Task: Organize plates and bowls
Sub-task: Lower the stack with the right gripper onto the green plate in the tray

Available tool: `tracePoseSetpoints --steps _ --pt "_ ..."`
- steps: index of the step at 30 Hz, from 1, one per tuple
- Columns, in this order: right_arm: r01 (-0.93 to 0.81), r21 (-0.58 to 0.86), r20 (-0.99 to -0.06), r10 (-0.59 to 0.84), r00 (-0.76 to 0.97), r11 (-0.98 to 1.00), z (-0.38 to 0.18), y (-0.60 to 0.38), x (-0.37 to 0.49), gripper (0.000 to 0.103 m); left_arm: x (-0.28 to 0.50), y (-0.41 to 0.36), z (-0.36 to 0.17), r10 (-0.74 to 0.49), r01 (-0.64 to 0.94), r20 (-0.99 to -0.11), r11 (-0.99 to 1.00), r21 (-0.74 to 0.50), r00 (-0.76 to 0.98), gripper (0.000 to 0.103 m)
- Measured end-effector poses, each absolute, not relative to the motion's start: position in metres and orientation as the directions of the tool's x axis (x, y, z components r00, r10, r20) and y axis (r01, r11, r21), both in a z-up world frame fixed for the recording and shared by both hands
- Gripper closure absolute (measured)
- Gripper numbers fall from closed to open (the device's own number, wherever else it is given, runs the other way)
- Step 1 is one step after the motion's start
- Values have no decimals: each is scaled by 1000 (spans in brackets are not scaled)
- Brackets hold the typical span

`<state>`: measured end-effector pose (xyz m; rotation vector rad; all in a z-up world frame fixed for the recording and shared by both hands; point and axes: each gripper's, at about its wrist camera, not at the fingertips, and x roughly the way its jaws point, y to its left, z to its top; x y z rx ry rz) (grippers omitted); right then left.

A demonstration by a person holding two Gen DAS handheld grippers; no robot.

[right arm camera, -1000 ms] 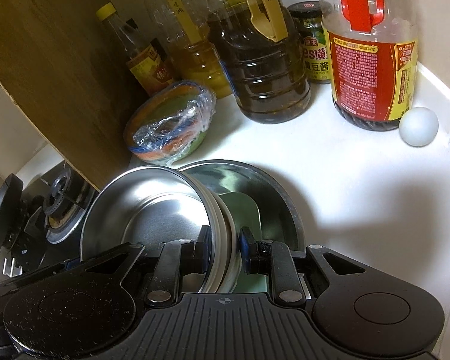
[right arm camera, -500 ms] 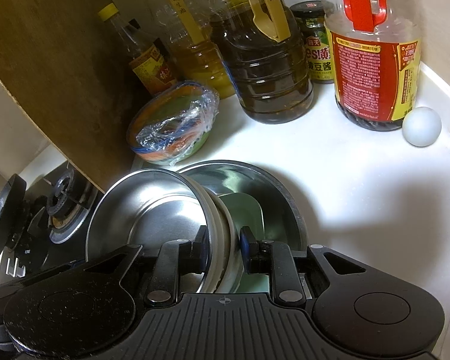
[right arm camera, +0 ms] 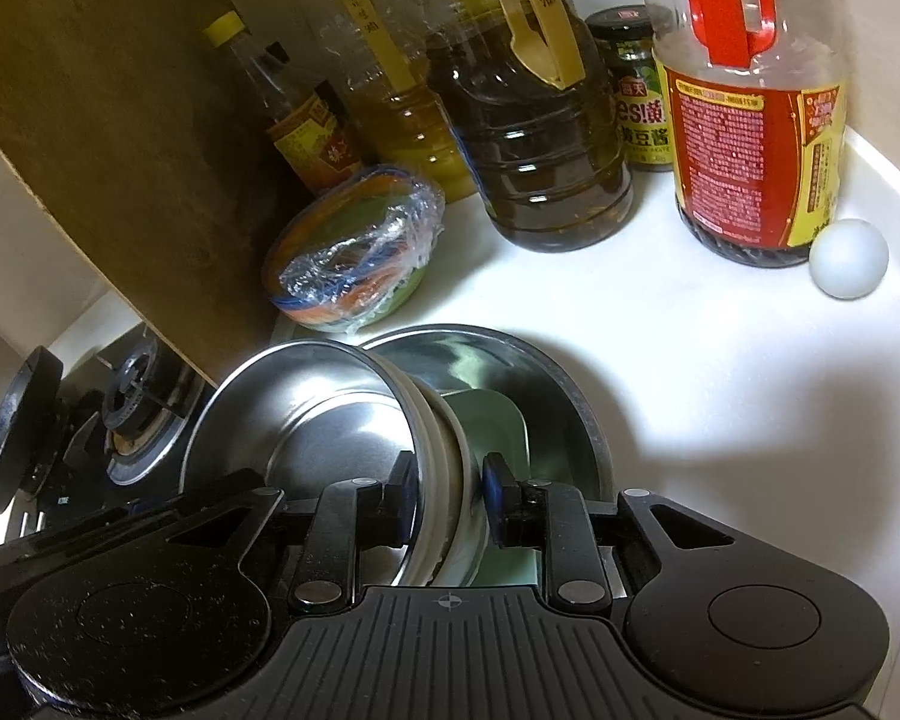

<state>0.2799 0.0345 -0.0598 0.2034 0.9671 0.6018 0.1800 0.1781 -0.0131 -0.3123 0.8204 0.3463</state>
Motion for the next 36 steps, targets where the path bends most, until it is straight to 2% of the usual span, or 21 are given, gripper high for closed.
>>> tracePoseSetpoints --steps 4,16,17,20,21,36 --pt "-404 428 -690 581 431 808 -54 32 280 75 176 179 -10 165 -409 -751 900 -151 640 81" --pt "-381 540 -615 661 430 751 -52 2 272 75 161 180 -5 111 -378 -731 901 -211 674 81" --pt "-378 545 -612 663 430 748 -53 1 272 76 161 179 -6 106 -373 -731 903 -213 674 83" --pt "-365 586 -591 690 418 723 -54 -3 272 92 162 177 -8 85 -360 -734 905 -226 674 87" --pt "-354 600 -587 696 413 717 -55 -4 273 92 162 177 -8 85 -357 -733 907 -224 675 87" --pt "-210 600 -694 632 343 772 -40 6 290 91 174 185 -6 43 -345 -768 909 -236 639 87"
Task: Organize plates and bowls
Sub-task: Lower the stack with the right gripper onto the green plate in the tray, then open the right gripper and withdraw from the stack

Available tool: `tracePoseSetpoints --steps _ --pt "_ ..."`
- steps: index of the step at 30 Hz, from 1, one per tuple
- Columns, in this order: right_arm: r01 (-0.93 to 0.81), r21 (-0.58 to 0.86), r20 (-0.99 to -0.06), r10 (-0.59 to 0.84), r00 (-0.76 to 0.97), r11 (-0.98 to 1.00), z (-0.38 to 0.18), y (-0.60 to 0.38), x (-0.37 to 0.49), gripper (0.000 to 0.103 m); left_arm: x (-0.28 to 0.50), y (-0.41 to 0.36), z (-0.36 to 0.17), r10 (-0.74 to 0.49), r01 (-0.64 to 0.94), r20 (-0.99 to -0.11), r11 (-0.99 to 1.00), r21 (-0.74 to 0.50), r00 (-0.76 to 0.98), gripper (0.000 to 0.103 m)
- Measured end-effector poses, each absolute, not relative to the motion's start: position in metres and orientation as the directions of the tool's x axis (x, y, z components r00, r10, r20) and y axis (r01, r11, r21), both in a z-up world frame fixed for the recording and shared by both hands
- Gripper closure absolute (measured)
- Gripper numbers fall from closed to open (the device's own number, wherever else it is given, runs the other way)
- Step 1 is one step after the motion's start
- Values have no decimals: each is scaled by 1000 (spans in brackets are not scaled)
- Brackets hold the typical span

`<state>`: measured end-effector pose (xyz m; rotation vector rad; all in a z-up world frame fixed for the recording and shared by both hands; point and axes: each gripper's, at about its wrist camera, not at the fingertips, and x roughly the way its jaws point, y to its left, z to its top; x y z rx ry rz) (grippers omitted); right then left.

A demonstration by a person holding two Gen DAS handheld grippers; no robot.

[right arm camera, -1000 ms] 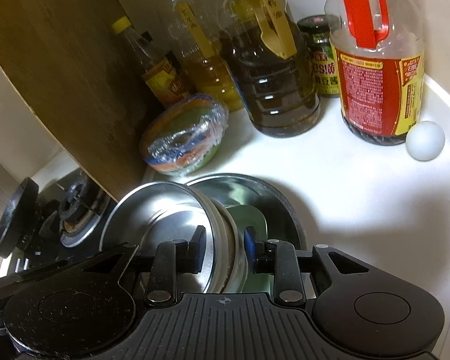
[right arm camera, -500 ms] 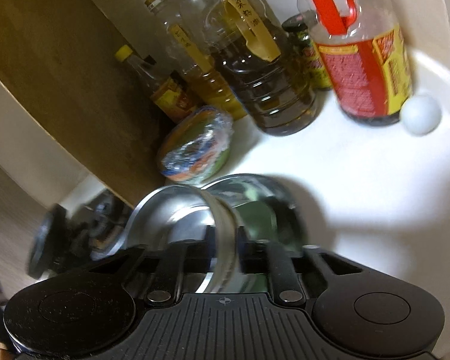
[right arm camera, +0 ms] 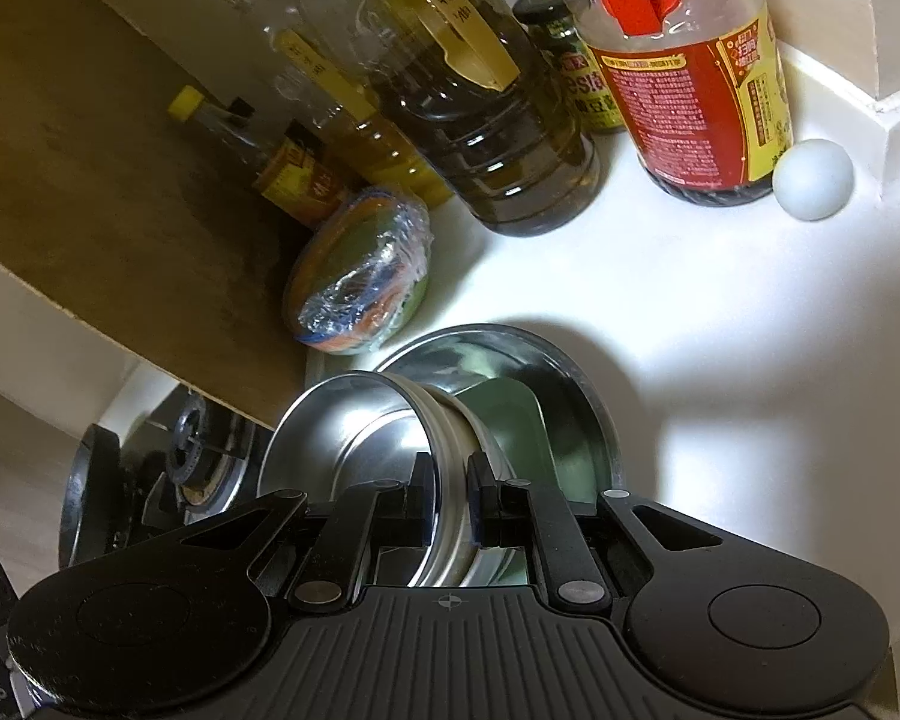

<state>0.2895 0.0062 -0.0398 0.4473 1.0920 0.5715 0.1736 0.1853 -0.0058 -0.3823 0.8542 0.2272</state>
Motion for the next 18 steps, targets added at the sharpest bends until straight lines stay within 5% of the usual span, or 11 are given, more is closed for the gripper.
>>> tracePoseSetpoints --steps 18 --pt "-199 573 -716 604 350 795 -39 12 290 91 176 189 -6 11 -308 -774 921 -239 633 86"
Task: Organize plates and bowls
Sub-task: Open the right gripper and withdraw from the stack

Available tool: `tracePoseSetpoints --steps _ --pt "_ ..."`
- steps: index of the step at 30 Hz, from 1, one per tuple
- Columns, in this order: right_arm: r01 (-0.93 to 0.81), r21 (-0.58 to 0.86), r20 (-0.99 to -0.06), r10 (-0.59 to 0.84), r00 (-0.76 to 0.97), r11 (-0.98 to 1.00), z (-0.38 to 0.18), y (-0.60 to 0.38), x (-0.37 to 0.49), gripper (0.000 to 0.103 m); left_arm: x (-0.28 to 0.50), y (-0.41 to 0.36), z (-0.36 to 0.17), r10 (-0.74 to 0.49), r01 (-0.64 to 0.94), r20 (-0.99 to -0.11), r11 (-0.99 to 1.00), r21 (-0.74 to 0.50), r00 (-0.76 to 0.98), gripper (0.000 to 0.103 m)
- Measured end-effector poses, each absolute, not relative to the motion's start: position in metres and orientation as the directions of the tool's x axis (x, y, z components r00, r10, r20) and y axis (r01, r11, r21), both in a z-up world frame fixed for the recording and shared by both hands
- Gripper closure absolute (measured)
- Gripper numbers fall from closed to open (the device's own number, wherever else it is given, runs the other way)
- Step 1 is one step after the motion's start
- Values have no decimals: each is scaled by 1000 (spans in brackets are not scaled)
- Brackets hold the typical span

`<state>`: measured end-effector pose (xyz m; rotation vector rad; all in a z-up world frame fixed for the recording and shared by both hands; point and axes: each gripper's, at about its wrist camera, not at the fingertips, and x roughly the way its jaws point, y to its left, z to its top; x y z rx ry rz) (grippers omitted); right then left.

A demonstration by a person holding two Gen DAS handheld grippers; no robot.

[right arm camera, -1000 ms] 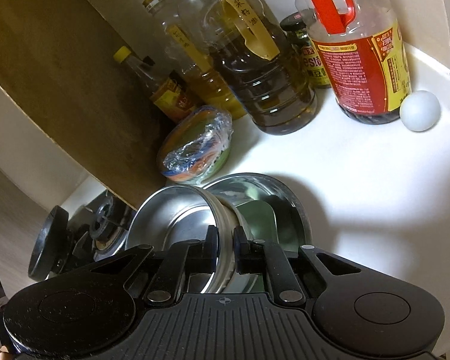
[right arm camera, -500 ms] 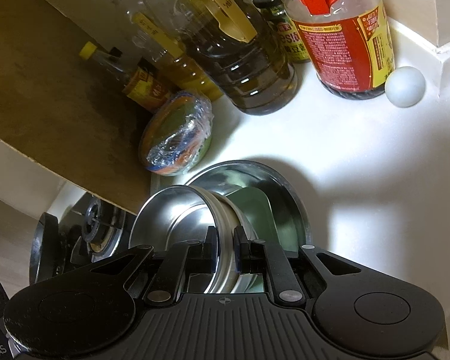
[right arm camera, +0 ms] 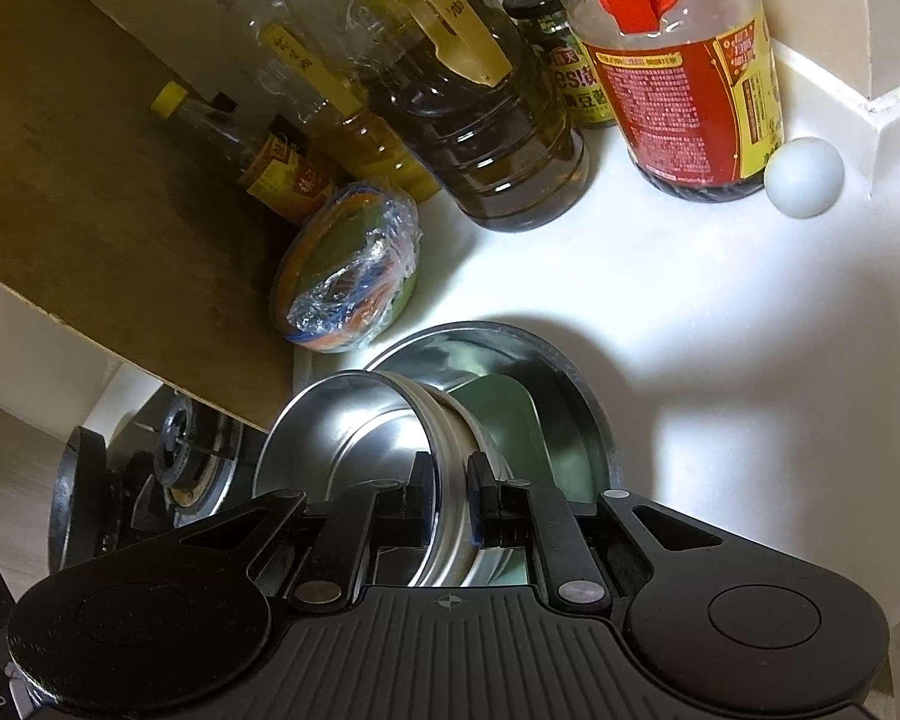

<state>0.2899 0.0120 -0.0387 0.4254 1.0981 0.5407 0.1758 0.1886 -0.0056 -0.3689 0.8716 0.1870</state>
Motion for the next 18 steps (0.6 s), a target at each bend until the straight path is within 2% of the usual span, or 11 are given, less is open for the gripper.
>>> tracePoseSetpoints --steps 5,7,9,11,12,15,18 --pt "-204 566 -702 597 389 799 -35 11 284 89 171 188 1 23 -288 -757 932 -221 653 86" --pt "-213 567 -683 598 419 796 -31 9 279 82 167 189 5 30 -279 -746 937 -211 666 86" --pt "-224 576 -651 607 455 786 -26 4 272 62 163 188 10 38 -266 -730 943 -201 683 85" --pt "-239 588 -613 618 491 773 -21 -1 263 48 156 185 15 58 -251 -708 953 -171 704 83" --pt "-249 589 -595 621 511 769 -19 -3 257 44 152 183 18 74 -245 -693 958 -152 717 80" --pt "-273 559 -558 599 574 783 -12 -10 236 42 139 176 25 115 -218 -654 973 -77 747 73" --pt "-289 505 -541 559 628 813 -10 -15 213 41 124 170 29 126 -191 -632 981 -36 764 72"
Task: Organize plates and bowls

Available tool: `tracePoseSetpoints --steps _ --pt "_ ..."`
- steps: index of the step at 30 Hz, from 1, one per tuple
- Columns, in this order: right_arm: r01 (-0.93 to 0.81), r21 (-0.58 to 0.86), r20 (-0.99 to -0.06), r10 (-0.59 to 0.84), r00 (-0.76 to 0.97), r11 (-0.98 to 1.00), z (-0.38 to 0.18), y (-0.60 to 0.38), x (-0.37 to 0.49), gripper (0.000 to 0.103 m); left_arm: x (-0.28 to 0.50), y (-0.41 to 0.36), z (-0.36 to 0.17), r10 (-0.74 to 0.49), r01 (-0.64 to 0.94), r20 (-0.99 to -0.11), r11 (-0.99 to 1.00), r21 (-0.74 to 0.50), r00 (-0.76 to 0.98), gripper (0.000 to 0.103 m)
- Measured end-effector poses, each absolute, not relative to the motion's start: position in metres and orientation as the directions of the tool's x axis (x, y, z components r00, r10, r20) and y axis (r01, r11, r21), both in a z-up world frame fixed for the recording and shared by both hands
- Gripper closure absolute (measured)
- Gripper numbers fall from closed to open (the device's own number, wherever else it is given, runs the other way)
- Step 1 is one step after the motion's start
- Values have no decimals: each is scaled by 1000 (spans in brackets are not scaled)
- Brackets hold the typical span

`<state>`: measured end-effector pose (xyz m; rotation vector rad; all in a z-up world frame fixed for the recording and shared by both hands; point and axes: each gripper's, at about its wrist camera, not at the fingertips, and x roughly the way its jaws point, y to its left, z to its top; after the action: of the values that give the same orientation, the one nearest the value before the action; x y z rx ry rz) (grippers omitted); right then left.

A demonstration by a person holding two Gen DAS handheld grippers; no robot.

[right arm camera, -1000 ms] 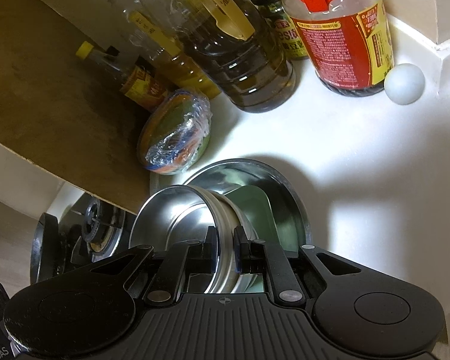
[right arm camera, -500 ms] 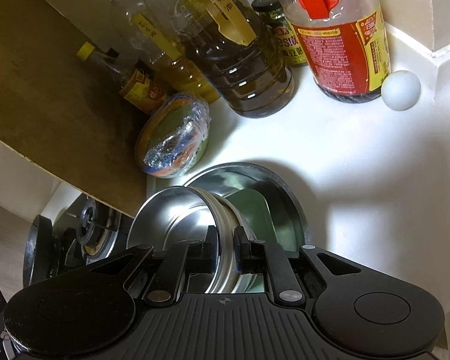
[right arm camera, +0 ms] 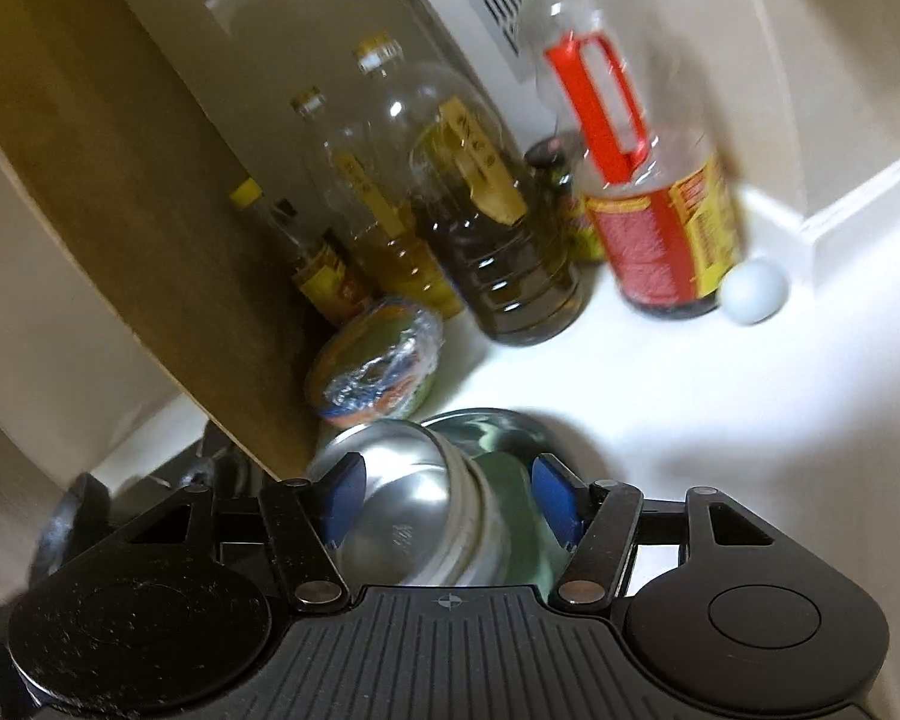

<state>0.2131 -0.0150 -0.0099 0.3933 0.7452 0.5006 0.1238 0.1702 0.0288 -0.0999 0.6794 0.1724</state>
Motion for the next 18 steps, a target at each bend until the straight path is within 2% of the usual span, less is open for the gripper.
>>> tracePoseSetpoints --steps 7,18 --pt "-282 322 -574 423 701 904 -17 -22 164 40 91 159 30 115 -182 -640 982 -39 759 65" --pt "-308 306 -656 434 617 901 -38 -51 119 41 48 113 21 130 -229 -684 972 -56 718 65"
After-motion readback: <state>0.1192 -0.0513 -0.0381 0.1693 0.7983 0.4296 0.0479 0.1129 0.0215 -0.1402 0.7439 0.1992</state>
